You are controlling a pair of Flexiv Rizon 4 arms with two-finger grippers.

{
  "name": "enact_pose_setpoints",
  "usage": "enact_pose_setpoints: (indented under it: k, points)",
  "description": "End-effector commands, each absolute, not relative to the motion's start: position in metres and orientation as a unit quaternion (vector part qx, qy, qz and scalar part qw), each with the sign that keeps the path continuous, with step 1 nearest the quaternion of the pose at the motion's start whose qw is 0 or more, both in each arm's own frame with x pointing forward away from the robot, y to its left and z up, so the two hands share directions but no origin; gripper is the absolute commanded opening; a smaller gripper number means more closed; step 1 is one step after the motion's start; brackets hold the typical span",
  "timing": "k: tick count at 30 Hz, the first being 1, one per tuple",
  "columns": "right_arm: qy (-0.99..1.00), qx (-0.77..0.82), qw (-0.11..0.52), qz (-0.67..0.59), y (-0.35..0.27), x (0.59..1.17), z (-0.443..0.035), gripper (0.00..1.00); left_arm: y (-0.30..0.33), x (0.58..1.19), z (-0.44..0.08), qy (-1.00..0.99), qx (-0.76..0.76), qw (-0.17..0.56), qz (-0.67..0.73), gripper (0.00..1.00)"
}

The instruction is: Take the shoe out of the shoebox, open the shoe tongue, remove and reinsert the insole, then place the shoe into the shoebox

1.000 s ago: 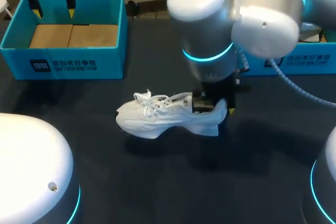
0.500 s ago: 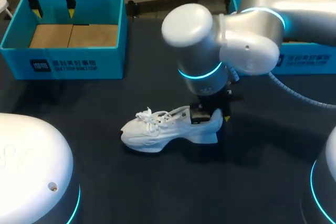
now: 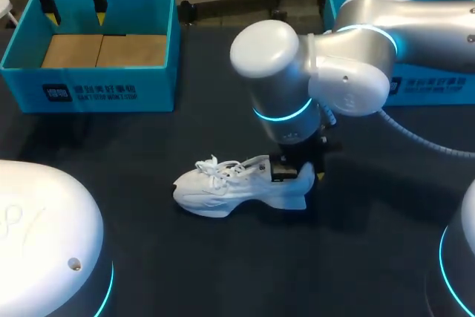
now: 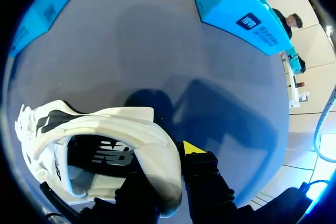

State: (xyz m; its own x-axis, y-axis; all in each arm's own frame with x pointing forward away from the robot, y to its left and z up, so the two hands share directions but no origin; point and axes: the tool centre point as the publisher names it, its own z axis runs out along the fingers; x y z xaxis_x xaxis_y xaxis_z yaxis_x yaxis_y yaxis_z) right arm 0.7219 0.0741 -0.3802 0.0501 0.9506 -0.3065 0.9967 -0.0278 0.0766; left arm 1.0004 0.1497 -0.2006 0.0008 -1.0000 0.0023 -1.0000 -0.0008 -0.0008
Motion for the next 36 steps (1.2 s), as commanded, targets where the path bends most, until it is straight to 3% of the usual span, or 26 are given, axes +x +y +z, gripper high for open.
enact_pose_setpoints:
  k: [1,3,4,5,6,14,15,17,21,36]
  points:
    - [0.68,0.716,0.135,-0.084,0.073,0.722,-0.386,0.0,0.15,1.0,-0.2,-0.707,0.707,0.0,0.001,1.0]
    - [0.676,0.72,0.134,-0.082,0.071,0.722,-0.387,0.0,0.15,1.0,-0.2,-0.707,0.707,0.0,0.001,1.0]
    - [0.675,0.721,0.133,-0.081,0.071,0.723,-0.387,0.07,0.15,1.0,-0.2,-0.707,0.707,0.0,0.001,1.0]
    - [0.675,0.722,0.133,-0.081,0.07,0.723,-0.385,0.28,0.15,1.0,-0.2,-0.707,0.707,0.0,0.001,1.0]
    - [0.674,0.722,0.133,-0.08,0.069,0.723,-0.384,0.4,0.15,1.0,-0.2,-0.707,0.707,0.0,0.001,1.0]
    - [0.673,0.723,0.136,-0.073,0.069,0.723,-0.374,0.48,0.15,1.0,-0.2,-0.707,0.707,0.0,0.001,1.0]
    - [0.675,0.722,0.134,-0.069,0.069,0.722,-0.37,0.66,0.15,1.0,-0.2,-0.707,0.707,0.0,0.001,1.0]
    - [0.677,0.72,0.134,-0.065,0.07,0.721,-0.367,0.69,0.15,1.0,-0.2,-0.707,0.707,0.0,0.001,1.0]
    - [0.69,0.71,0.131,-0.053,0.072,0.721,-0.355,0.97,0.15,1.0,-0.2,-0.707,0.707,0.0,0.001,1.0]
    - [0.833,0.536,0.136,0.006,0.099,0.723,-0.298,1.0,0.15,1.0,-0.2,-0.707,0.707,0.0,0.001,1.0]
